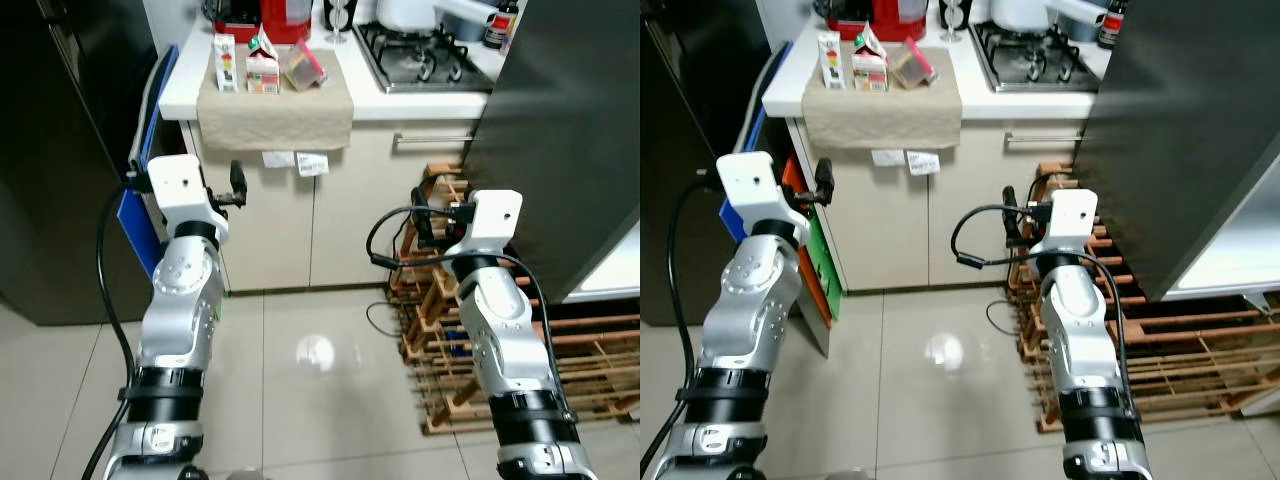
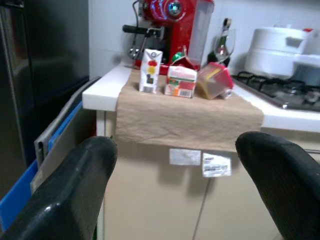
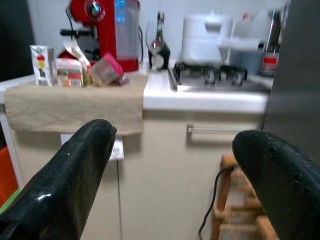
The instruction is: Restocking fridge
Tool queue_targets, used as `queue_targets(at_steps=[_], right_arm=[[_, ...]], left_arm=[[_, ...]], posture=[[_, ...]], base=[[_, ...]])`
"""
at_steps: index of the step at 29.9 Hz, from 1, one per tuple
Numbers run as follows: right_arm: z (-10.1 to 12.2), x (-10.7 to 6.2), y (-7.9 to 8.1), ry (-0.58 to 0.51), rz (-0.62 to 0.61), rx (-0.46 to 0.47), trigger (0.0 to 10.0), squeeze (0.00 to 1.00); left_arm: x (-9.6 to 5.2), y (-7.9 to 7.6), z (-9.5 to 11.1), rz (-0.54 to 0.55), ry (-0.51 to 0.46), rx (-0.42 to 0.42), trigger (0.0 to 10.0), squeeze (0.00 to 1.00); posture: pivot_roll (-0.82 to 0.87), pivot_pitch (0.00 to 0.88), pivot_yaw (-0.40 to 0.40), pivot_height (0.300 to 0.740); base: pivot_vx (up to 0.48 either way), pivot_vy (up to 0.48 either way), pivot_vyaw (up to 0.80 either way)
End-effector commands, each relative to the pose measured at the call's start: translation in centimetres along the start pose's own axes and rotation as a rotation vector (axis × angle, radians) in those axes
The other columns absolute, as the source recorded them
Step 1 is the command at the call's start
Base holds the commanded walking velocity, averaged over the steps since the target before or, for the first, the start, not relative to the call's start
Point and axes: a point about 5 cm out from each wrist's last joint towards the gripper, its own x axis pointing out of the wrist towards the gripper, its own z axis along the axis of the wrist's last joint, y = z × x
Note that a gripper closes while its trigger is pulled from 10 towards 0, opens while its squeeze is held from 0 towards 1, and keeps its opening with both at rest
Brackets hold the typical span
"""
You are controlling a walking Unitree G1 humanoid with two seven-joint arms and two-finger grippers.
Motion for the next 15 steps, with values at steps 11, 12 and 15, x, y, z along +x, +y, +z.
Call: queue_targets(at_steps=[11,12,15], right_arm=[[2.2,-0.1,0.7,-0.127,-0.020,-0.011,10.0,0.00],[2.1,-0.1,0.7,-0.125,-0.018,-0.012,10.0,0.00],[2.0,-0.1,0.9,-0.119,-0.016,-0.013,10.0,0.00]], left_arm=[[0.2,-0.6,2.4,-0.045,-0.102,0.004,10.0,0.00],[0.2,-0.6,2.3,-0.045,-0.097,0.004,10.0,0.00],[0.2,-0.7,2.2,-0.052,-0.086,-0.003,10.0,0.00]], posture=[[-0.07,0.000,-0.010,0.736],[-0.07,0.000,-0.010,0.736],[-0.06,0.000,-0.008,0.736]], base=[[0.471,0.000,0.00],[0.480,0.000,0.00],[0.480,0.000,0.00]])
